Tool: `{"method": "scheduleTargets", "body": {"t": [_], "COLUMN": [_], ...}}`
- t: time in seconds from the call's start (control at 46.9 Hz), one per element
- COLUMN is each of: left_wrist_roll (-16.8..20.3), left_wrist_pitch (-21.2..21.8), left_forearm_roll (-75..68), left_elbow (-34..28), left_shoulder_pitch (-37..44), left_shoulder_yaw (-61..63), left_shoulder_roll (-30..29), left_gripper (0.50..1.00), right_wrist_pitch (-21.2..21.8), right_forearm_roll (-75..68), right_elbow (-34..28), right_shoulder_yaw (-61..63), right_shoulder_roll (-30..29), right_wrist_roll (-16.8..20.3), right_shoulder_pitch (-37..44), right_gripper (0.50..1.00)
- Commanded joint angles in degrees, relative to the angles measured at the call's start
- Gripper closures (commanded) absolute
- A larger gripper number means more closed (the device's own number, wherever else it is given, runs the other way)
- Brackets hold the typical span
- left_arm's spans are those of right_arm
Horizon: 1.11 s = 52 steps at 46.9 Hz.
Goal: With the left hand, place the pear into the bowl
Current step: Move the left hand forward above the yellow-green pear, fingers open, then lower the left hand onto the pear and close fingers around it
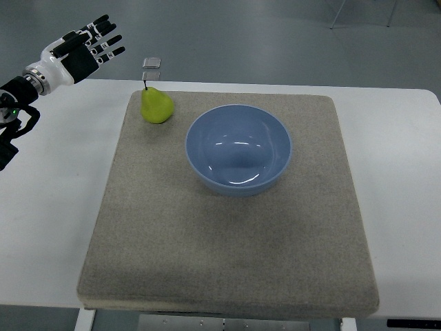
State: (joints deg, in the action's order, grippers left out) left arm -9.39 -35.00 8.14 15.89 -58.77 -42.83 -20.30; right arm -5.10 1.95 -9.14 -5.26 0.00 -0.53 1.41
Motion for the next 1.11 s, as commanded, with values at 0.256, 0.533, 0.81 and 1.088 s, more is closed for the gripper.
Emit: {"method": "scheduleTargets", "body": {"t": [0.256,0.533,0.81,1.088], "left_wrist_roll": [1.04,12.54,16.51,17.04], "left_wrist_pitch": [0.00,0.00,0.00,0.00], "left_forearm_roll": [-4.35,-35.80,-63.67,-72.91], "left_elbow": [-0.33,1.25,7.66,9.42], "left_shoulder_pitch": [-0.73,-3.63,-6.88,-11.19], "left_shoulder_yaw": [1.87,2.40,2.57,11.26], "left_shoulder_roll": [-0.88,-0.97,-2.12,-2.03], "left_gripper": [0.504,0.514,0.514,0.516], "right_wrist_pitch": [0.00,0.00,0.00,0.00], "right_forearm_roll": [-0.01,-0.01,-0.01,-0.01], "right_elbow": [0.00,0.00,0.00,0.00], "right_shoulder_yaw": [-0.01,0.08,-0.01,0.08], "right_shoulder_roll": [0.00,0.00,0.00,0.00], "right_wrist_roll": [0.00,0.00,0.00,0.00], "right_shoulder_pitch": [0.00,0.00,0.00,0.00], "right_gripper": [0.576,0.576,0.576,0.576]}}
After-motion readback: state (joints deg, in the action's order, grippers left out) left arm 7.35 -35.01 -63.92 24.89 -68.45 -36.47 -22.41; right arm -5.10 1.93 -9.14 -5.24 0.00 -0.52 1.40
